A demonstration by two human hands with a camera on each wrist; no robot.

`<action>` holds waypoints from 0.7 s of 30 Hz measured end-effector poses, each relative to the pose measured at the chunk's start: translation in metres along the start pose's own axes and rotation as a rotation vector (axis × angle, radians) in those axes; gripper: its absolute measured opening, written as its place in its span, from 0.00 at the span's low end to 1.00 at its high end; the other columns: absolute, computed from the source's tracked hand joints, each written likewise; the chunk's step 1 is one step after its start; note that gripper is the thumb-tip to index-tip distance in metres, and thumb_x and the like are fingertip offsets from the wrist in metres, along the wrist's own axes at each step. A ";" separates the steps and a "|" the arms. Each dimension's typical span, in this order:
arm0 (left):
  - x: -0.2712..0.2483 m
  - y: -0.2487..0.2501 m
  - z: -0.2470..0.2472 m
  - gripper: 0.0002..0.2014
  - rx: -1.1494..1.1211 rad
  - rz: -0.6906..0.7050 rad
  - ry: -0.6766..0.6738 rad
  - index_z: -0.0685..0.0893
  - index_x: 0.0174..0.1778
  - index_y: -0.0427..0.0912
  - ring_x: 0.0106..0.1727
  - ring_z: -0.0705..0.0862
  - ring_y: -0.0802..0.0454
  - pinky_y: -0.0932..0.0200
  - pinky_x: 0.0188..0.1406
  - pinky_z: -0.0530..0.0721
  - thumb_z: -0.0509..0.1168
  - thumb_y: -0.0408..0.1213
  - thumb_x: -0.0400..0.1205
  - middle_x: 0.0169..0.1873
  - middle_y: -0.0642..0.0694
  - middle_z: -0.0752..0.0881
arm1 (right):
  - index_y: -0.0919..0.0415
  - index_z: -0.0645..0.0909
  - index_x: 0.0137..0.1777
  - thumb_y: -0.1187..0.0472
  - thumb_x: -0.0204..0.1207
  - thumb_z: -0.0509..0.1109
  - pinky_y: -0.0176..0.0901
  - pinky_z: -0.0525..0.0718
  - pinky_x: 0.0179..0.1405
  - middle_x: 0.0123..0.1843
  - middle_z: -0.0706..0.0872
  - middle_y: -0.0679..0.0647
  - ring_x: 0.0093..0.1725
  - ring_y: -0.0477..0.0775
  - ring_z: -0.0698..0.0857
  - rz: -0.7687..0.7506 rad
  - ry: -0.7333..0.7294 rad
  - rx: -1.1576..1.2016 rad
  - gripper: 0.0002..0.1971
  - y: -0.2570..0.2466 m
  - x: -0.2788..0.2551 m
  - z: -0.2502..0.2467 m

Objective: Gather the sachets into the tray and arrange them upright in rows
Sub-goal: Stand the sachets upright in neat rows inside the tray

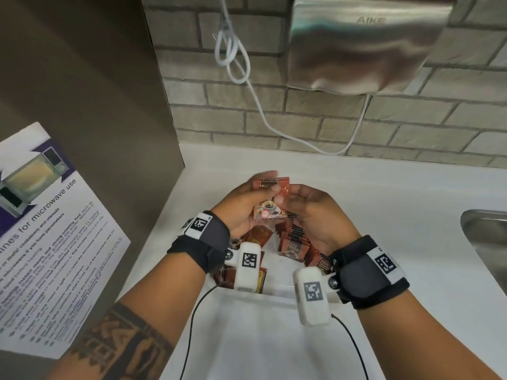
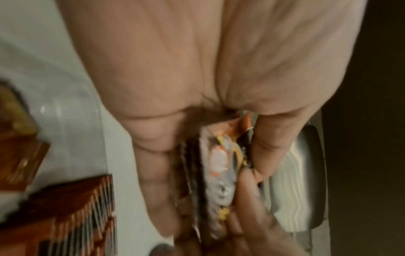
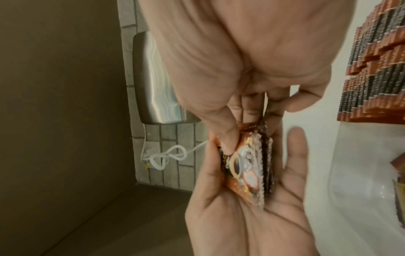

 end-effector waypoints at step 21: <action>0.002 -0.013 0.009 0.24 0.439 0.258 -0.069 0.81 0.65 0.39 0.52 0.89 0.45 0.42 0.54 0.90 0.79 0.25 0.74 0.53 0.39 0.89 | 0.49 0.88 0.47 0.57 0.73 0.82 0.55 0.89 0.54 0.41 0.93 0.50 0.44 0.52 0.92 -0.192 0.096 -0.687 0.06 -0.037 -0.002 -0.030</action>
Point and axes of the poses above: each hand's wrist, its own x-axis towards the middle knuckle, its own z-axis out of the palm, y = z × x, the point moved 3 cm from there along x, towards the middle knuckle
